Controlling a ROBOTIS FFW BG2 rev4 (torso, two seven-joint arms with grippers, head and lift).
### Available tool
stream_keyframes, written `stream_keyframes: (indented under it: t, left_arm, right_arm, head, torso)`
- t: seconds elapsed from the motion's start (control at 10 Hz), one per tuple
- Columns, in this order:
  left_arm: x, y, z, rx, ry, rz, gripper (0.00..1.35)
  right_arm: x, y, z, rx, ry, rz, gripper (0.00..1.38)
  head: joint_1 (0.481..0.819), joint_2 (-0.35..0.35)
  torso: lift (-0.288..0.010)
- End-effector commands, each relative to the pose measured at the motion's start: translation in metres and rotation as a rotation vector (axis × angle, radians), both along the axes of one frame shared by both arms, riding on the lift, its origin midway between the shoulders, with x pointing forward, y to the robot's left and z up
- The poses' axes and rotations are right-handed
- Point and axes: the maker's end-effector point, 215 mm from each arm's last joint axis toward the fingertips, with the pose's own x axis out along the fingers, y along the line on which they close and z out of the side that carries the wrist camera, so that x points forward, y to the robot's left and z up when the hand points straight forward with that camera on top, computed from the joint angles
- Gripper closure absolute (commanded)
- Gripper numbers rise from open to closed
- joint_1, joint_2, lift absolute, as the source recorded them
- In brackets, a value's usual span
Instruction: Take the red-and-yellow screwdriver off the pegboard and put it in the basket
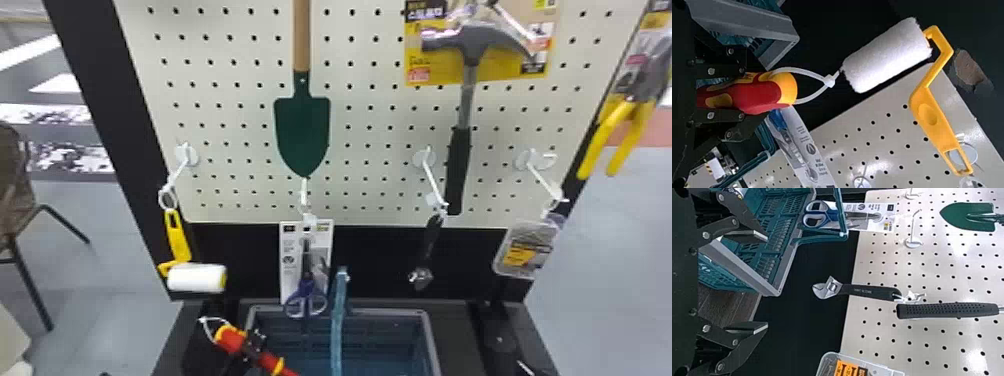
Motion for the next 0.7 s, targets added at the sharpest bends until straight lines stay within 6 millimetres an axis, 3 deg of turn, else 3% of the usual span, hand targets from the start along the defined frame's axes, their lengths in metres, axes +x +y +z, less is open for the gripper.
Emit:
stream_keyframes:
  t: [0.0,0.2,0.3,0.4,0.5,0.6]
  left_arm:
    - [-0.003,-0.007,-0.008,0.017,0.011,-0.014,1.19]
    - [0.0,-0.014,-0.008,0.076,-0.008,-0.043,1.19]
    - [0.004,-0.013,-0.004,0.102,-0.028,-0.054,0.92]
    - [0.006,-0.013,0.0,0.122,-0.046,-0.072,0.33]
    - [0.007,-0.016,0.001,0.128,-0.052,-0.088,0.03]
    - [0.007,-0.015,0.002,0.131,-0.058,-0.082,0.11]
  right_arm:
    - [0.0,0.0,-0.001,0.002,0.002,-0.002,0.48]
    - [0.0,0.0,-0.002,0.004,0.004,-0.002,0.48]
    - [0.0,0.0,-0.001,0.005,0.002,-0.001,0.48]
    - [0.0,0.0,-0.001,0.005,0.002,-0.001,0.48]
    - [0.0,0.0,-0.002,0.004,0.004,-0.002,0.48]
    - [0.0,0.001,-0.001,0.005,0.002,0.001,0.48]
  head:
    - [0.549,0.0]
    - [0.549,0.0]
    - [0.549,0.0]
    - [0.549,0.0]
    - [0.549,0.0]
    - [0.549,0.0]
  torso:
    - [-0.1]
    - [-0.1]
    - [-0.1]
    - [-0.1]
    - [-0.1]
    - [-0.1]
